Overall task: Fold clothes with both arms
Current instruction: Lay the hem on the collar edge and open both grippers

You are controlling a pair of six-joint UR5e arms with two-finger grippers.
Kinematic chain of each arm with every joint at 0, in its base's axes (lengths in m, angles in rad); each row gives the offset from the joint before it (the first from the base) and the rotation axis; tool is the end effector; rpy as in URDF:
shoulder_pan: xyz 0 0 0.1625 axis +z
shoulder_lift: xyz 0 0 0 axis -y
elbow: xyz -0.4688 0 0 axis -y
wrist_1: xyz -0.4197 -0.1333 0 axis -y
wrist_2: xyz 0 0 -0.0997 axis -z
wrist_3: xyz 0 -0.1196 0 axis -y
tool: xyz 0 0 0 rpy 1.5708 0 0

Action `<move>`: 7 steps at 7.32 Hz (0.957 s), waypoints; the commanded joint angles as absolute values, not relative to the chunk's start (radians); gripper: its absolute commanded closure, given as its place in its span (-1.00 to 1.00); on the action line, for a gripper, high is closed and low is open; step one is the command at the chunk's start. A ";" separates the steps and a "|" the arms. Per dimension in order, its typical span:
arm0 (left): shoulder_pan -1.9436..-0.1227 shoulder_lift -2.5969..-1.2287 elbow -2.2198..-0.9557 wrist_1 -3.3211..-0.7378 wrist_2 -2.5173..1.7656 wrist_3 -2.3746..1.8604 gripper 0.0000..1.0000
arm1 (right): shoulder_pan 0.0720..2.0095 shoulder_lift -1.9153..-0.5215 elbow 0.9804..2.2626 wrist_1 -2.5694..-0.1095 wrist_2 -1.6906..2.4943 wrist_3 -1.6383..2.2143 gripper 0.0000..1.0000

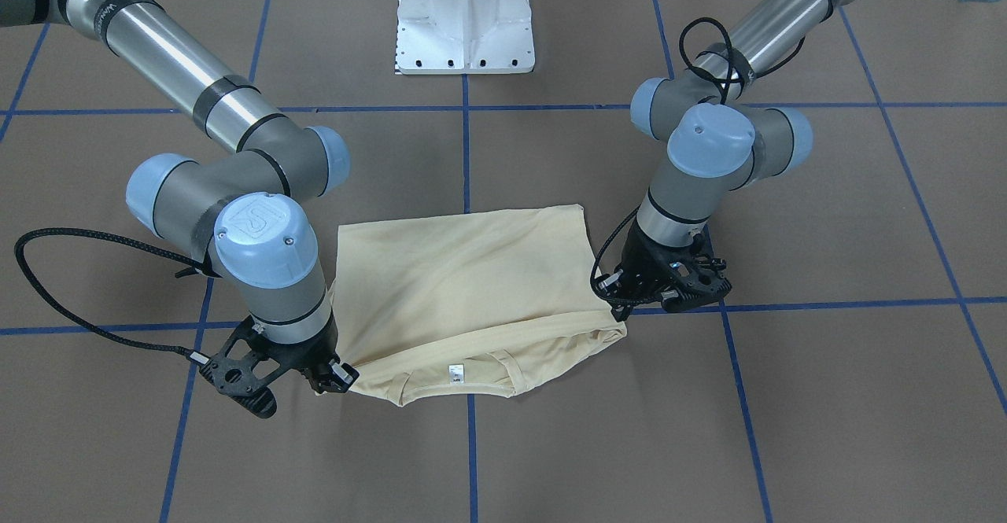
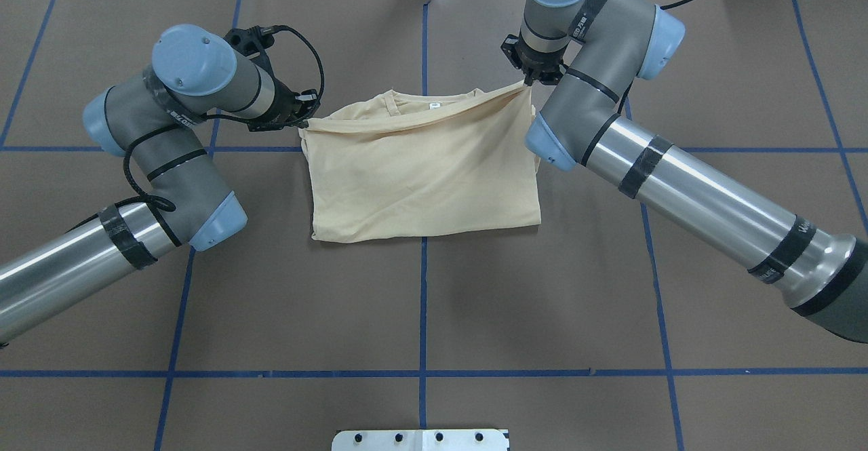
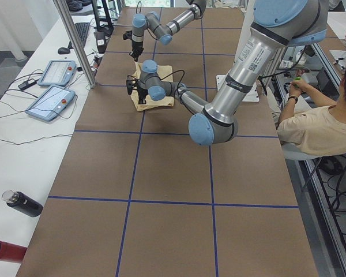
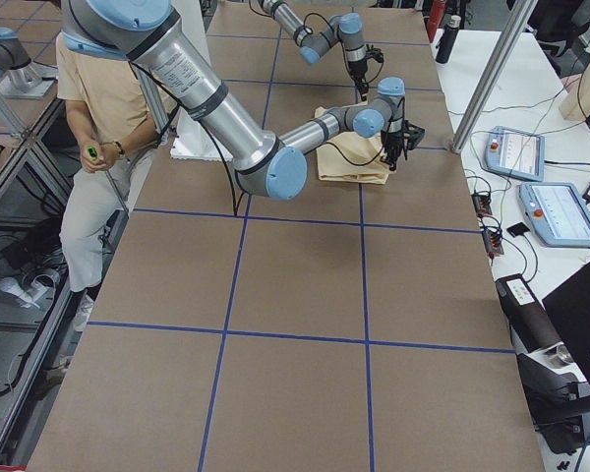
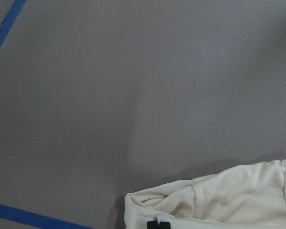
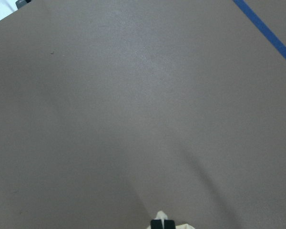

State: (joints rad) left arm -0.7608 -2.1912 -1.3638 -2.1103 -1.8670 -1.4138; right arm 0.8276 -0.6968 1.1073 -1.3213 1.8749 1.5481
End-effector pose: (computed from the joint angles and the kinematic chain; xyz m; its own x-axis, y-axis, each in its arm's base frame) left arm 0.5173 -0.6283 0.3603 0.4906 -0.2606 -0.8315 0.4156 0.9087 -0.0396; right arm -0.5325 -0.7235 0.3249 0.5475 0.5638 0.6183 -0.5660 0.7938 -0.2226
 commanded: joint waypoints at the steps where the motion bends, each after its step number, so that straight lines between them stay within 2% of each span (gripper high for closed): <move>1: -0.764 -2.200 -1.325 -2.137 -1.823 -1.417 1.00 | 0.819 -0.681 1.083 -1.313 1.868 1.551 1.00; 3: -0.773 -2.201 -1.325 -2.138 -1.821 -1.419 0.83 | 0.819 -0.678 1.083 -1.309 1.870 1.554 1.00; 4: -0.776 -2.200 -1.324 -2.155 -1.821 -1.420 0.79 | 0.819 -0.678 1.081 -1.308 1.870 1.554 0.92; 5: -0.781 -2.200 -1.324 -2.160 -1.821 -1.420 0.59 | 0.819 -0.683 1.081 -1.293 1.870 1.554 0.20; 6: -0.784 -2.200 -1.322 -2.160 -1.821 -1.420 0.54 | 0.818 -0.695 1.074 -1.249 1.870 1.555 0.04; 7: -0.791 -2.200 -1.316 -2.170 -1.821 -1.419 0.35 | 0.818 -0.696 1.069 -1.241 1.870 1.555 -0.18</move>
